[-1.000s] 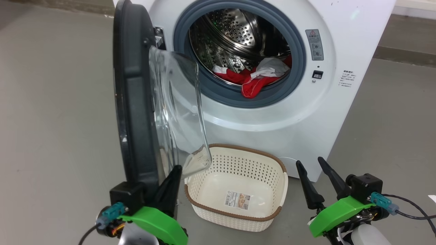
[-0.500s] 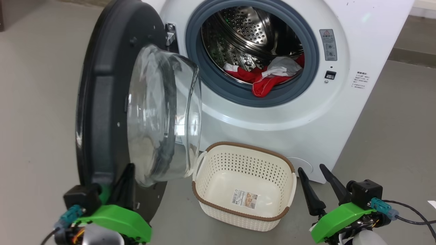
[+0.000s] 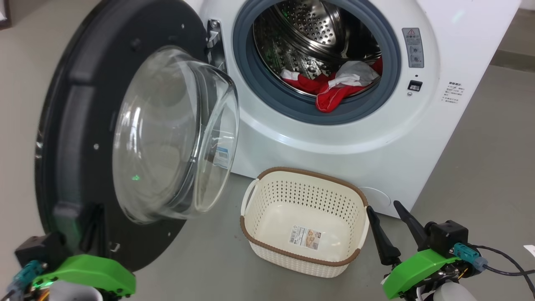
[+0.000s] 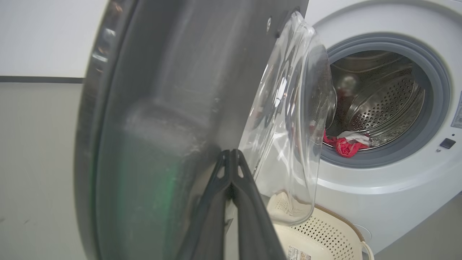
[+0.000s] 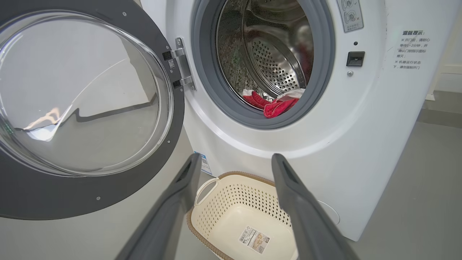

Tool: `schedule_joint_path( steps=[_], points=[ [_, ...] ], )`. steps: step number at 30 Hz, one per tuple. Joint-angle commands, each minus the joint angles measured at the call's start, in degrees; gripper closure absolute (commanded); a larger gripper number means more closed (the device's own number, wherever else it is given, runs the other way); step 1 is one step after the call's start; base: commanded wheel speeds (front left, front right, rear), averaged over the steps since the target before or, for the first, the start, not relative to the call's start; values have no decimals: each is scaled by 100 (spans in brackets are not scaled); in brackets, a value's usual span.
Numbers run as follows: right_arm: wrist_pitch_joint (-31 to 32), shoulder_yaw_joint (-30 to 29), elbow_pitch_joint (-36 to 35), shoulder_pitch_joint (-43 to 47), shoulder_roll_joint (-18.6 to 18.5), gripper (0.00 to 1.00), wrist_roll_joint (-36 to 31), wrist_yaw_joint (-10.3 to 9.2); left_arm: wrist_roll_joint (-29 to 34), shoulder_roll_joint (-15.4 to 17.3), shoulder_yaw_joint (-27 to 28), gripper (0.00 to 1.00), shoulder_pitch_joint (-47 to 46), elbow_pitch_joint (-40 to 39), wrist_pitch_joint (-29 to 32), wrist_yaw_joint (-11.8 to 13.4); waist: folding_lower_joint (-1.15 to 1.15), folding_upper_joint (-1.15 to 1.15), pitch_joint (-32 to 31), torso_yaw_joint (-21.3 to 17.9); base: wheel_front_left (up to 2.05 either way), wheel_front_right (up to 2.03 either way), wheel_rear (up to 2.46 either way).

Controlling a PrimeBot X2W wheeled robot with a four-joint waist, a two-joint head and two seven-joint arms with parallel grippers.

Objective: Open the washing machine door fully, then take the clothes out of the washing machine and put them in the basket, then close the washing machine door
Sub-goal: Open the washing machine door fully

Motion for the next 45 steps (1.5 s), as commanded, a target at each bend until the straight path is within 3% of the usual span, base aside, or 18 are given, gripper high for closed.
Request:
schedule_joint_path(
  steps=[1, 20, 38, 45],
  points=[
    [-54, 90, -129, -6, 12, 0, -63, 29, -28, 253, 356, 100, -196, -42, -72, 66, 0, 0, 47, 3, 0, 0, 0],
    [-54, -120, -122, -143, 12, 0, -601, 29, -408, 998, 1041, 100, -1063, 1479, -642, -217, 0, 0, 429, -67, 0, 0, 0],
    [-54, -152, -138, -259, 12, 0, -825, 29, -392, 1451, 1085, 100, -2032, 3119, -1139, -576, 0, 0, 667, -189, 0, 0, 0],
    [-54, -164, -138, -290, 12, 0, -691, 29, -223, 1507, 954, 100, -1896, 3202, -1244, -832, 0, 0, 558, -270, 0, 0, 0]
  ],
)
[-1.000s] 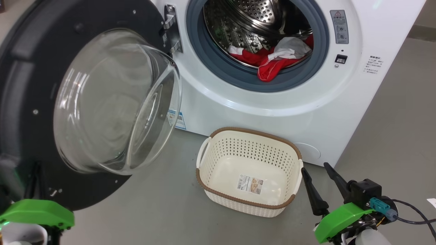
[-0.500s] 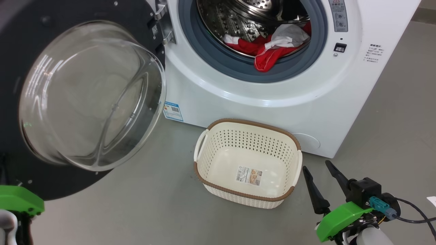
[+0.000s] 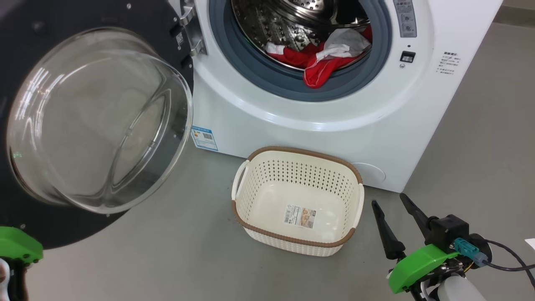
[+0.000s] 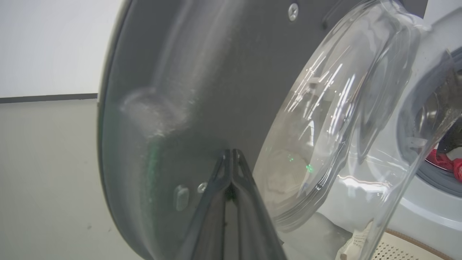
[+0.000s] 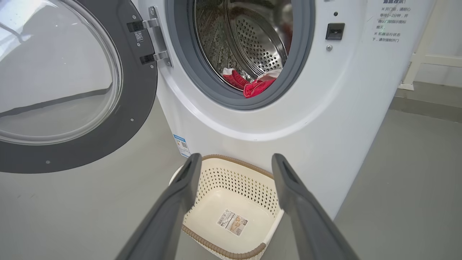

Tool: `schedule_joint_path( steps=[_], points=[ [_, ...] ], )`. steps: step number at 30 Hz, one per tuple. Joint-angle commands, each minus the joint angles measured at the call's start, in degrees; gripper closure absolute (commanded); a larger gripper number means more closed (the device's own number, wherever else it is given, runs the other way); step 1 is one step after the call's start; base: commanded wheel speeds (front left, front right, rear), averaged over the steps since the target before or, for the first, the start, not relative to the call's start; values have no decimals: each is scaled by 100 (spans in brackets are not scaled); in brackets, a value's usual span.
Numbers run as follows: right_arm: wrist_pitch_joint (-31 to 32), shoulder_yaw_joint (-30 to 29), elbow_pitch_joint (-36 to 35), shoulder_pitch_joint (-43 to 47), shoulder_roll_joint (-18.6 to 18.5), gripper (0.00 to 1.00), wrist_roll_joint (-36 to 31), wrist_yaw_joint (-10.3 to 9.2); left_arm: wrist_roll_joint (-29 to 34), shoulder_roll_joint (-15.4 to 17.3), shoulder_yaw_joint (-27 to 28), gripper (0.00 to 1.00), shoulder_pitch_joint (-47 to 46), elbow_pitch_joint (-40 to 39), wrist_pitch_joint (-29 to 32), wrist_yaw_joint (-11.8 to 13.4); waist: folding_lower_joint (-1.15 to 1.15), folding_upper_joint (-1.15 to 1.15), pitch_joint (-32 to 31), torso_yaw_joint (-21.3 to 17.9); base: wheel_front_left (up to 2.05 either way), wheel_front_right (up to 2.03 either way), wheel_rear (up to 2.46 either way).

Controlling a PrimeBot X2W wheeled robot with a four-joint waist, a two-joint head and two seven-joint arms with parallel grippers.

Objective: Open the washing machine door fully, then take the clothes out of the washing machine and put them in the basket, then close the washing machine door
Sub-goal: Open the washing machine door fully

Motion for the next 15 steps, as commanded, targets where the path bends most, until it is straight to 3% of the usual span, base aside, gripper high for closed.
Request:
schedule_joint_path(
  steps=[1, 4, 6, 8, 15],
  points=[
    [-54, 94, -140, -199, 14, 0, 51, 29, 81, 372, 146, 100, -46, -182, -92, -42, 0, 0, -53, -23, 0, 0, 0],
    [-54, 105, -162, -177, 14, 0, 156, 29, 183, 332, 114, 97, 136, -408, -107, -36, 0, 0, -149, -57, 0, 0, 0],
    [-54, 114, -180, -152, 14, 0, 229, 29, 250, 295, 108, 43, 270, -633, -113, -33, 0, 0, -214, -84, 0, 0, 0],
    [-54, 103, -208, -127, 14, 0, 305, 29, 356, 264, 145, 0, 402, -962, -116, 27, 0, 0, -269, -117, 0, 0, 0],
    [-54, -66, -176, -3, 14, 0, 452, 29, 940, 54, 202, 0, 993, -2348, -118, 374, 0, 0, -498, -336, 0, 0, 0]
  ],
)
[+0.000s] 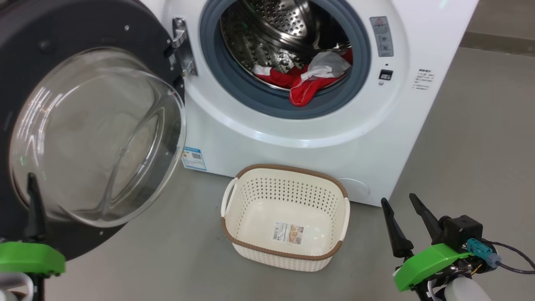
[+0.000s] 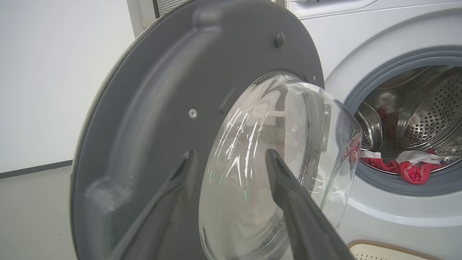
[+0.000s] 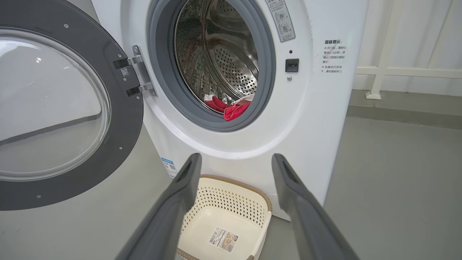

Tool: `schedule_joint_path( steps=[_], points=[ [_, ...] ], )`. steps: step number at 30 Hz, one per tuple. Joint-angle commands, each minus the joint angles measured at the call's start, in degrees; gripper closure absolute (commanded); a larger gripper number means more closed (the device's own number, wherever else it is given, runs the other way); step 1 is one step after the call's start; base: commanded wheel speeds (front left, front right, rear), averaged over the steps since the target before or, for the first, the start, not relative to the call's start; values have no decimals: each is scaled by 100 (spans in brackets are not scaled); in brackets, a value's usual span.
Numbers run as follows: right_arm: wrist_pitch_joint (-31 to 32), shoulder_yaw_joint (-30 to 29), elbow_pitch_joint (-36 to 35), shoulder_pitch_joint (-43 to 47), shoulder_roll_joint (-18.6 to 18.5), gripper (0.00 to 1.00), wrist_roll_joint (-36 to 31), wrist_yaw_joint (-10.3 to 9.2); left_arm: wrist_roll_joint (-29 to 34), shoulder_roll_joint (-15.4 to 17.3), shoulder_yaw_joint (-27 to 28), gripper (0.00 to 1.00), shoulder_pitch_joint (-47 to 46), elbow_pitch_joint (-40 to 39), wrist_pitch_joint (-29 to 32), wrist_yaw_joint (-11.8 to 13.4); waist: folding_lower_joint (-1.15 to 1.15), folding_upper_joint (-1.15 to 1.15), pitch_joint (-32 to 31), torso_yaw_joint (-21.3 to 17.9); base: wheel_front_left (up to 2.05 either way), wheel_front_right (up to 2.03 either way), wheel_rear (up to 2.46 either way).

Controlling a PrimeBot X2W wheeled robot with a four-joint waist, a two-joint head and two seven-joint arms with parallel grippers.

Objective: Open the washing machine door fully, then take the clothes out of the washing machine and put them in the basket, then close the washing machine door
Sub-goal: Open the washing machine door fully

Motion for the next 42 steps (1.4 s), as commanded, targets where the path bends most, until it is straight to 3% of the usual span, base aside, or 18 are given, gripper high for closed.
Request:
schedule_joint_path(
  steps=[1, 9, 17, 30, 42],
  points=[
    [-54, 80, -120, -53, 9, 0, 65, 29, 76, 116, 210, 0, -18, -335, -68, 58, 0, 0, -115, -138, 0, 0, 0],
    [-54, 14, -327, 12, 9, 0, 107, 29, -31, -293, 2, 0, 488, -1172, -68, -139, 0, 0, -273, -537, 0, 0, 0],
    [-54, 12, -584, 81, 9, 0, 77, 29, -191, -572, -127, 0, 861, -1451, -68, -251, 0, 0, -321, -997, 0, 0, 0],
    [-54, -87, -1067, 319, 9, 0, -31, 29, -294, -741, -376, 0, 1438, -1548, -38, -413, 0, 0, -449, -1845, 0, 0, 0],
    [-54, 147, -1668, 729, -36, 0, -75, 29, -262, -916, -378, 0, 2007, -1503, -61, -414, 0, 0, -612, -2324, 0, 0, 0]
  ],
)
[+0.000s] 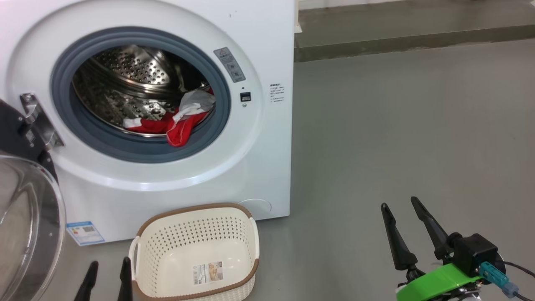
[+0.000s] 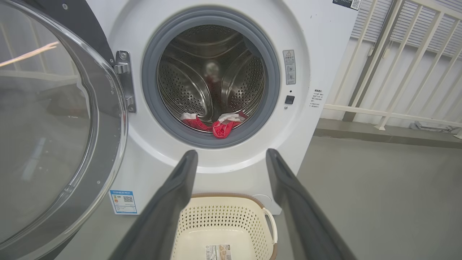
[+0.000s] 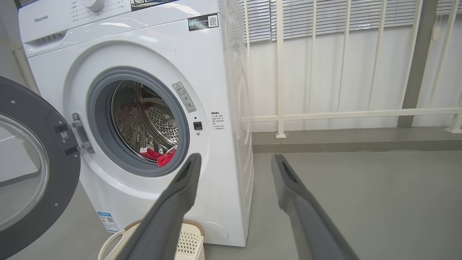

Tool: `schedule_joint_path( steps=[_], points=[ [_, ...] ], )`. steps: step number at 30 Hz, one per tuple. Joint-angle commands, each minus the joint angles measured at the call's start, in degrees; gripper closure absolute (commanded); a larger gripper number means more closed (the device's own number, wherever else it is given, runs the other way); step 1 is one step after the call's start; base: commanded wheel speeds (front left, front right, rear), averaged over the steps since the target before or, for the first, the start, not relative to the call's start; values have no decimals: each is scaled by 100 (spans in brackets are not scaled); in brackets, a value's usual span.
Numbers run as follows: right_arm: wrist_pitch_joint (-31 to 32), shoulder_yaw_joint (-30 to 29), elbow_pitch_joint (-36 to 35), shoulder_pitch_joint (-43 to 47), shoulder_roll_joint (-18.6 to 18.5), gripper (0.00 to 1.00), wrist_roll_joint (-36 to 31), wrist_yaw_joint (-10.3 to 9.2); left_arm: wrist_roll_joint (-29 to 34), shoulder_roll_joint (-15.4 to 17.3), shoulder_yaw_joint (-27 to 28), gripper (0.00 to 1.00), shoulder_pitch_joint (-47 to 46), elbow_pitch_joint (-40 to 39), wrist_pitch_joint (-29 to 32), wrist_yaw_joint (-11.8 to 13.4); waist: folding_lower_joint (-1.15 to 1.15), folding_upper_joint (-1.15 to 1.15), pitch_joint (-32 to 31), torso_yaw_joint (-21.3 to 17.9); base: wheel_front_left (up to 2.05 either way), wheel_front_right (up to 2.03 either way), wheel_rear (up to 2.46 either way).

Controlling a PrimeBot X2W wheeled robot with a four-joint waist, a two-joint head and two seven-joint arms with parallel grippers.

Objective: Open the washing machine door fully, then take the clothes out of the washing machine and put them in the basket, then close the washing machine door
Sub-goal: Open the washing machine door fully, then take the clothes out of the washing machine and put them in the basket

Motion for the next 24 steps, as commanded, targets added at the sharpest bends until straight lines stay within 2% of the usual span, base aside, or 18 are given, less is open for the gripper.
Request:
schedule_joint_path(
  steps=[1, 10, 18, 24],
  points=[
    [-37, 127, -195, -19, -60, 0, -9, 29, 7, 27, 210, 0, -52, -122, -63, -10, 0, 0, -69, -96, 0, 0, 0],
    [-37, 198, -224, 177, -174, 0, 63, 29, 215, -192, 362, 0, 144, -63, -69, -92, 0, 0, -50, -86, 0, 0, 0],
    [-37, 203, -207, 150, -162, 0, 45, 29, 388, -240, 433, 0, 111, -75, -69, -144, 0, 0, 18, -32, 0, 0, 0],
    [-37, 226, -144, 127, -157, 0, 81, 29, 277, -359, 551, 0, 83, -110, -69, -172, 0, 0, 53, -4, 0, 0, 0]
  ],
)
